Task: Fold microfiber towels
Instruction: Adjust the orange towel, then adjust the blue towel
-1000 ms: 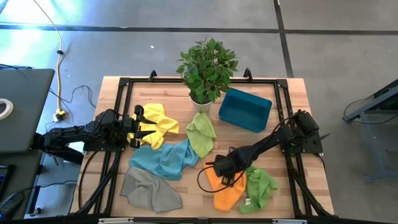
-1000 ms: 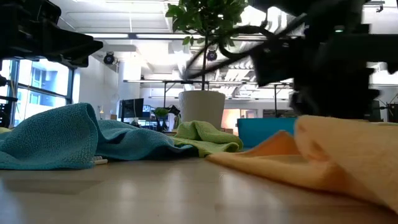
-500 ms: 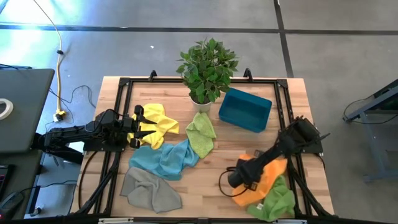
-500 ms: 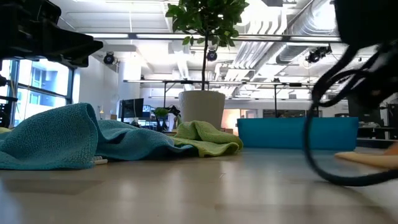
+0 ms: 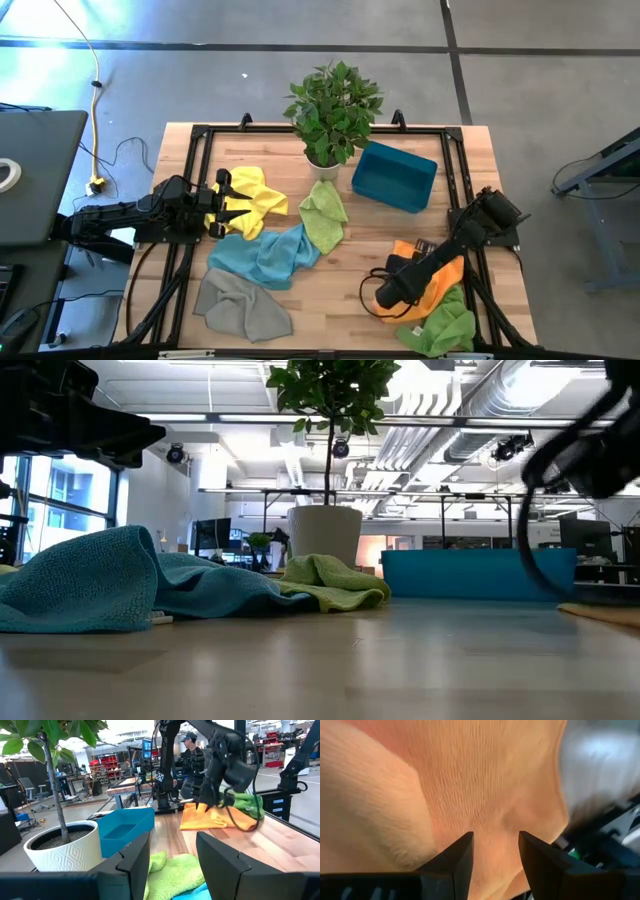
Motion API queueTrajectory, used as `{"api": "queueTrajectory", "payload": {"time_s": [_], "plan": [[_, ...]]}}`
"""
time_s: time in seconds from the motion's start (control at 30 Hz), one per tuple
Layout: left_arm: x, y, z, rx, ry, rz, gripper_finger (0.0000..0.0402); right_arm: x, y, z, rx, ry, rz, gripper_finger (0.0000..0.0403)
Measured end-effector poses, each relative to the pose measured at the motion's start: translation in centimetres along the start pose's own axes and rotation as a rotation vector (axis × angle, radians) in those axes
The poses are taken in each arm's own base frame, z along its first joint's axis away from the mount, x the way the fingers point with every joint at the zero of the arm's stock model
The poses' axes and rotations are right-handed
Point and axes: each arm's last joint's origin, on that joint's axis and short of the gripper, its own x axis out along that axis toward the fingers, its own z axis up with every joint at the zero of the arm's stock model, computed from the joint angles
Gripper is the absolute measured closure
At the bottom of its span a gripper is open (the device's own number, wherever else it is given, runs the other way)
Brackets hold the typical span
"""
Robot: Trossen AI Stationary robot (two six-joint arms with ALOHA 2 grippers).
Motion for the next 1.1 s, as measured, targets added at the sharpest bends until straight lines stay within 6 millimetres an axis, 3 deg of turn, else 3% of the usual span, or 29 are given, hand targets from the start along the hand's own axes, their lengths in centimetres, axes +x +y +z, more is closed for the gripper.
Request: {"api": "queueTrajectory", "payload": {"time_s": [0.13,0.27,0.47,0.63,0.83,0.97,1.1], "plan": [[0.0,0.0,0.0,0.000,0.000,0.000,0.0250,-2.0,-1.0,-0.1,0.005,-0.188,0.001,0.0254],[0.0,0.0,0.0,0.000,-0.001,0.000,0.0250,-3.5,-1.7,0.3,0.021,-0.486,-0.051,0.0254],[0.0,0.0,0.0,0.000,-0.001,0.000,0.0250,-4.6,-2.2,2.6,0.030,-0.803,-0.160,0.0254],[0.0,0.0,0.0,0.000,0.000,0.000,0.0250,-4.9,-3.0,4.7,0.002,-0.838,-0.182,0.0254],[0.0,0.0,0.0,0.000,0.000,0.000,0.0250,-5.2,-5.1,5.7,0.012,-0.792,-0.212,0.0254],[0.0,0.0,0.0,0.000,0.000,0.000,0.0250,-5.5,-6.7,5.3,0.044,-0.792,-0.205,0.0254],[0.0,0.0,0.0,0.000,-0.003,0.001,0.0250,-4.2,-8.2,4.1,0.132,-0.842,-0.130,0.0254]]}}
